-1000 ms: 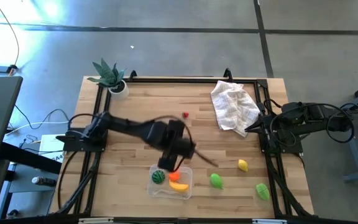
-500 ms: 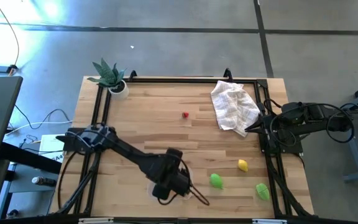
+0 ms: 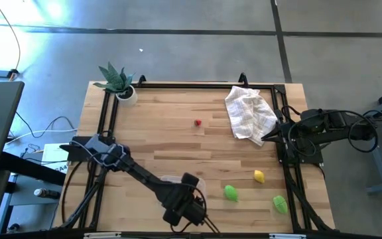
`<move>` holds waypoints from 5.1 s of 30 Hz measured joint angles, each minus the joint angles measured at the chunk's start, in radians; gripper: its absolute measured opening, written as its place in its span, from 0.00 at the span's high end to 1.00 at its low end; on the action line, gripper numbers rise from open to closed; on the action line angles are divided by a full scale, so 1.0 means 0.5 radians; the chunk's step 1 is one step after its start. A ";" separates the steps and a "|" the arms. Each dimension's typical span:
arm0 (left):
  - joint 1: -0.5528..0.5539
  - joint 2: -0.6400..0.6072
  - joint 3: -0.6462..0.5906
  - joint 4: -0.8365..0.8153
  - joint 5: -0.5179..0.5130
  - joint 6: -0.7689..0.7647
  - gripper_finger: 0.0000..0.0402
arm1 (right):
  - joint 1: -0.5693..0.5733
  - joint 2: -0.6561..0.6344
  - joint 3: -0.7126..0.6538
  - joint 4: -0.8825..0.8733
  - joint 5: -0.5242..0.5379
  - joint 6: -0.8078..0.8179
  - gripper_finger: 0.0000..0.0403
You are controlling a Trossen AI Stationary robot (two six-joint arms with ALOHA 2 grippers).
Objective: Pick and placing Produce into tupperware
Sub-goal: Put the apple into the bin, then put the strawberry into the bin
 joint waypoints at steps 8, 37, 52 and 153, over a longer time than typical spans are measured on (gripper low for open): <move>0.015 0.052 -0.090 0.075 0.063 0.001 0.36 | 0.000 0.001 0.000 0.000 0.001 0.000 0.96; 0.011 0.050 -0.428 0.257 0.252 -0.112 0.34 | 0.000 0.001 0.000 0.001 0.001 0.000 0.96; 0.013 0.056 -0.429 0.256 0.231 -0.111 0.32 | 0.000 0.001 0.000 0.000 0.001 0.000 0.96; 1.353 -0.525 -0.427 0.800 0.083 0.481 0.43 | 0.001 0.000 0.000 0.000 0.000 0.000 0.96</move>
